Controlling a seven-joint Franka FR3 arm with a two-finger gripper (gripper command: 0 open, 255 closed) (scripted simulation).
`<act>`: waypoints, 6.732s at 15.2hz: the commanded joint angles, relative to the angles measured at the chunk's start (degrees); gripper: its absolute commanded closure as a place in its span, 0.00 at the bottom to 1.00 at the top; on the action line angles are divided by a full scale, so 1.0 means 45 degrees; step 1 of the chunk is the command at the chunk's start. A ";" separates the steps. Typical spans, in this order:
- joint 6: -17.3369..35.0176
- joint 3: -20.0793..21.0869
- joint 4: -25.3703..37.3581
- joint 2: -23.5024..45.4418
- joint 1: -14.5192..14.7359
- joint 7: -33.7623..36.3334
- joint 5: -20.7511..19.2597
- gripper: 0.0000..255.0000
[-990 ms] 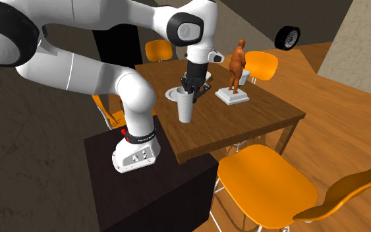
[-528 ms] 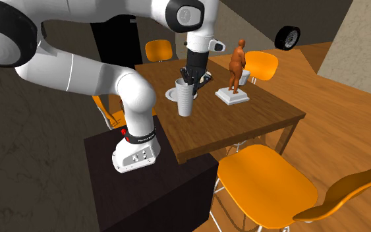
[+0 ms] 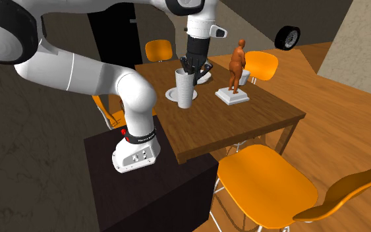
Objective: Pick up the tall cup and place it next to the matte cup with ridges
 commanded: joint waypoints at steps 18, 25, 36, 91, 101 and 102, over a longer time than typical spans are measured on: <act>-0.2740 0.0515 0.3736 0.0988 0.0330 0.0012 0.0560 1.00; -0.1166 0.1195 0.4554 0.3399 0.0996 0.0942 0.1469 1.00; 0.0934 0.2102 0.7318 0.8237 0.1939 0.2186 0.2612 1.00; 0.3762 0.3130 1.7439 2.1058 0.3112 0.3925 0.3496 1.00; 0.3762 0.3130 1.7439 2.1057 0.3112 0.3925 0.3496 0.00; 0.3762 0.3130 1.7439 2.1057 0.3112 0.3925 0.3496 0.00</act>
